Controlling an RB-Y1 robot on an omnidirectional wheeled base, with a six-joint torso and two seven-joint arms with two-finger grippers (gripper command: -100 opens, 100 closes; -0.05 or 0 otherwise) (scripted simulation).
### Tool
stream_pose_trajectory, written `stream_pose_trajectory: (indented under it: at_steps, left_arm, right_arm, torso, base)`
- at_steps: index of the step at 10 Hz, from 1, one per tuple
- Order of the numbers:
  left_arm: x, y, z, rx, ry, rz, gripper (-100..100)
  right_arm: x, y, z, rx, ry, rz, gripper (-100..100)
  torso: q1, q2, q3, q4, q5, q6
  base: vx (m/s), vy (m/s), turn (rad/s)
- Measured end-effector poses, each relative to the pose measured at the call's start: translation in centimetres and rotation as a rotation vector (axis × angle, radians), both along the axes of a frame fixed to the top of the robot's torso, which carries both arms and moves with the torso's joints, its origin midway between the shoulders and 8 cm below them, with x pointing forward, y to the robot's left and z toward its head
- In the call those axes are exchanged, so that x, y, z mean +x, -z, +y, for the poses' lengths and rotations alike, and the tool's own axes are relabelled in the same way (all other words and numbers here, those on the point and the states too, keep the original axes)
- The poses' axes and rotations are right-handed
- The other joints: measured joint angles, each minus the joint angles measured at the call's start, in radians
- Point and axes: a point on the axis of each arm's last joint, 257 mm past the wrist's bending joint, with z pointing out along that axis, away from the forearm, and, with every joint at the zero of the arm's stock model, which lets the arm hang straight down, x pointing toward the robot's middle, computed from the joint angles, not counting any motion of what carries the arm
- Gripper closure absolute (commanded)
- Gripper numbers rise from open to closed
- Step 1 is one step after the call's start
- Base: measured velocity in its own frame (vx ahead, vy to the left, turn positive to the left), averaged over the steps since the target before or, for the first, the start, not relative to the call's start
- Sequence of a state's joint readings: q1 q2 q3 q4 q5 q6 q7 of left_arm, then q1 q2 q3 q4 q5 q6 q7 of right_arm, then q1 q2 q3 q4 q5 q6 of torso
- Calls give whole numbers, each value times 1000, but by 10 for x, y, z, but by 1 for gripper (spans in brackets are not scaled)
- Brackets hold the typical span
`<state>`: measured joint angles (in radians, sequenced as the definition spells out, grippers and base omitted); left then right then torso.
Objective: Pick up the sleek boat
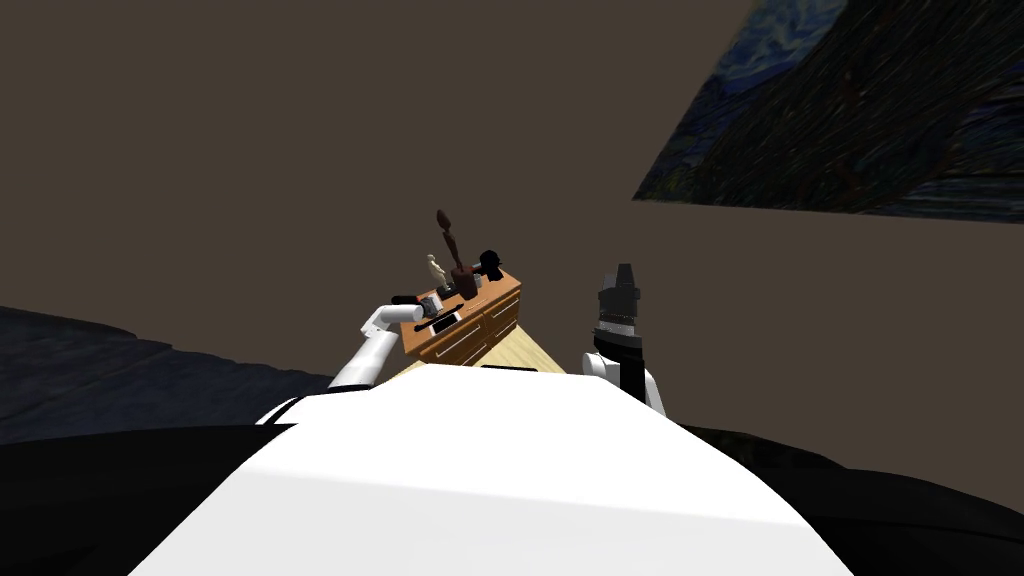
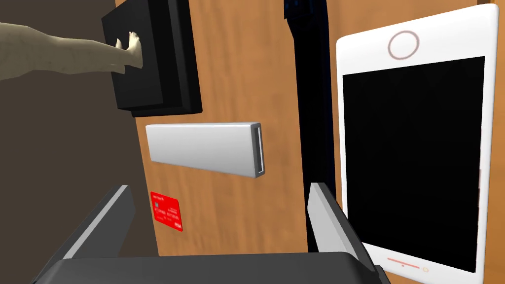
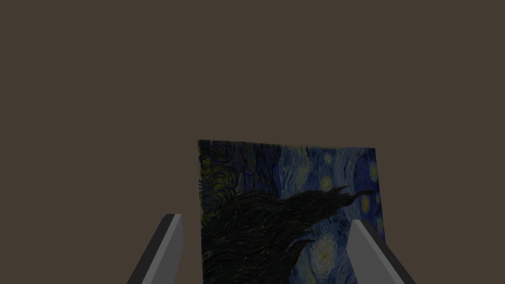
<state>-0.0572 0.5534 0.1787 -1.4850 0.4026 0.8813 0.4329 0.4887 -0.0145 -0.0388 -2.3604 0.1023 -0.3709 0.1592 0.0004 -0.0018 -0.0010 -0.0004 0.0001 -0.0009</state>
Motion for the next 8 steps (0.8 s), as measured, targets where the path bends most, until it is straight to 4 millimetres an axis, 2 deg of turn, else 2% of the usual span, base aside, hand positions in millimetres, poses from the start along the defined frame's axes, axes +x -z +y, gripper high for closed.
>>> stream_pose_trajectory:
  at_steps: [4, 8]
  left_arm:
    - [-14, 16, 6, -45, -41, 92, -100]
    - [-37, 35, 15, -116, -102, 213, -100]
  right_arm:
    - [0, 0, 0, 0, 0, 0, 0]
    - [0, 0, 0, 0, 0, 0, 0]
  torso:
    - [0, 1, 0, 0, 0, 0]
    - [0, -1, 0, 0, 0, 0]
  base:
    - [23, 3, -51]
    - [33, 8, -55]
